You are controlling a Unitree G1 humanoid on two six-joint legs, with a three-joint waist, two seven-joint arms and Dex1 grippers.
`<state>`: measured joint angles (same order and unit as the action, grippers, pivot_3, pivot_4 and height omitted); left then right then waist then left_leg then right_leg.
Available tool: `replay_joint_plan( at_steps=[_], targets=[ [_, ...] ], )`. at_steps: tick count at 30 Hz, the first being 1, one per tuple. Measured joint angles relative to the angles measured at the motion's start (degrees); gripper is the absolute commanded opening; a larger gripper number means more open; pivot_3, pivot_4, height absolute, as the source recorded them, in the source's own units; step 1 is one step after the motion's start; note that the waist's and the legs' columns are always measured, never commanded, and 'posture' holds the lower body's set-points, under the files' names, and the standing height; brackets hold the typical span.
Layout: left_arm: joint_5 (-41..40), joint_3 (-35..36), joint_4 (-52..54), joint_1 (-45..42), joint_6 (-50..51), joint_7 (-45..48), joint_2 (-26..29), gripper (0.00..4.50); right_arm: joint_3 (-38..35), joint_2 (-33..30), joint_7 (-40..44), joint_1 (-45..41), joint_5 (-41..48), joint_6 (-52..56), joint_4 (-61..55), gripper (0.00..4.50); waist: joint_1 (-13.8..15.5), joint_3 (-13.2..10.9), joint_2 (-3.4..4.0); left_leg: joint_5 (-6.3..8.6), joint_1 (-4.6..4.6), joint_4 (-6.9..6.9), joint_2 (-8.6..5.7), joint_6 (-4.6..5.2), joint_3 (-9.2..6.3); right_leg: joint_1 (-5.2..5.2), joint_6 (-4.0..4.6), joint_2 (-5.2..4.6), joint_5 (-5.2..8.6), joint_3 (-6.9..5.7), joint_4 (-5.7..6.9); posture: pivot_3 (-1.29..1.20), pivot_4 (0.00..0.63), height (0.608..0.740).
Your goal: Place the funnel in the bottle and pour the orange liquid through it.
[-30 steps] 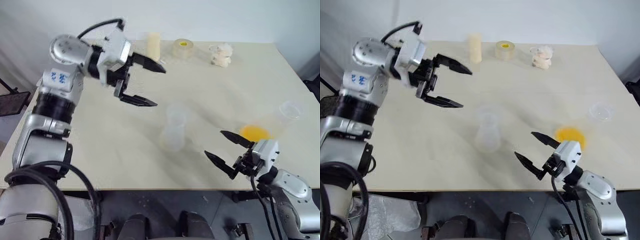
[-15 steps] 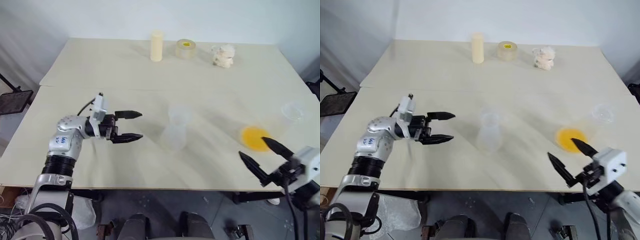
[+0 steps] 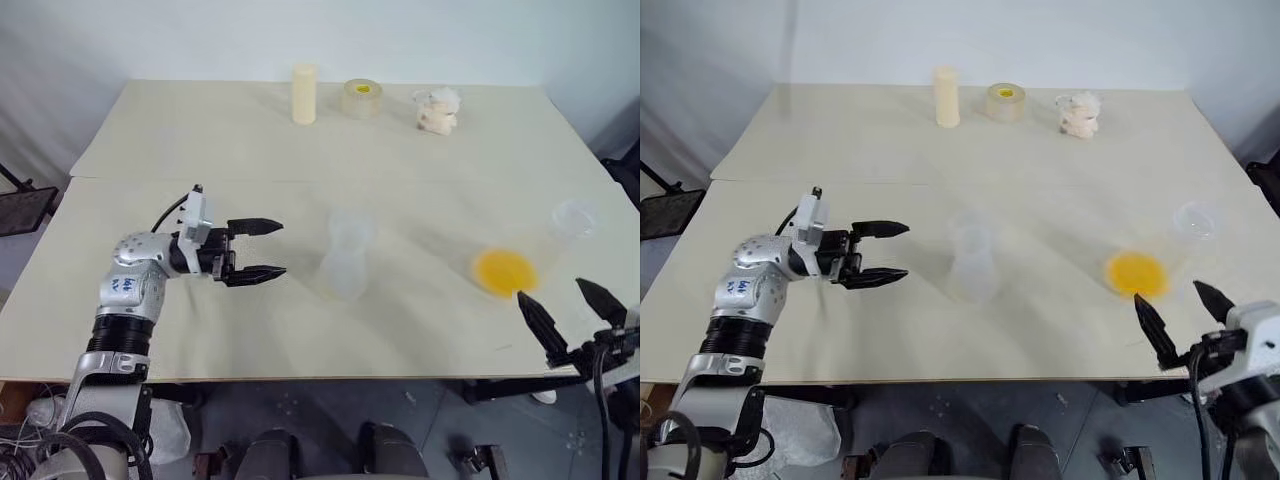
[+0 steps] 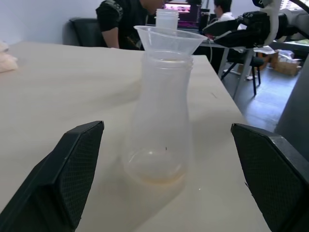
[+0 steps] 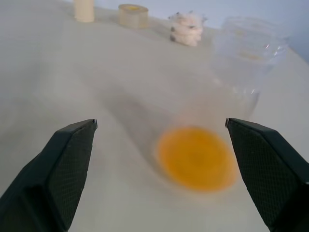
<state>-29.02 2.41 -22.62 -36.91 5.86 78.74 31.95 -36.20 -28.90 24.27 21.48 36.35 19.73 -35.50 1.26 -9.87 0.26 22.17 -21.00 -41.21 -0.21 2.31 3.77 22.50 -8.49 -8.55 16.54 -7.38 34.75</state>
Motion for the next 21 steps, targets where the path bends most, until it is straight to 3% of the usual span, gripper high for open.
replay_joint_plan(
  at_steps=[12,21],
  targets=[
    [-0.8,2.5,12.4,8.7,4.4,-5.8,0.0,4.48,2.3,-4.7,-0.9,-16.4,-4.9,1.4,15.6,4.5,0.1,0.0,0.05,0.0,-0.04,0.0,0.02,0.0,-0.07,0.01,0.0,-0.01,0.0,-0.03,0.01,0.0,0.15,0.74],
    [-1.4,3.9,16.8,10.5,7.0,-8.4,0.0,4.48,4.6,-4.6,-1.7,-23.2,-8.8,0.1,20.7,4.5,0.1,0.0,0.06,0.0,-0.05,0.0,0.01,0.0,-0.05,0.01,0.0,-0.01,0.0,-0.04,0.01,0.0,0.15,0.74]
  ],
)
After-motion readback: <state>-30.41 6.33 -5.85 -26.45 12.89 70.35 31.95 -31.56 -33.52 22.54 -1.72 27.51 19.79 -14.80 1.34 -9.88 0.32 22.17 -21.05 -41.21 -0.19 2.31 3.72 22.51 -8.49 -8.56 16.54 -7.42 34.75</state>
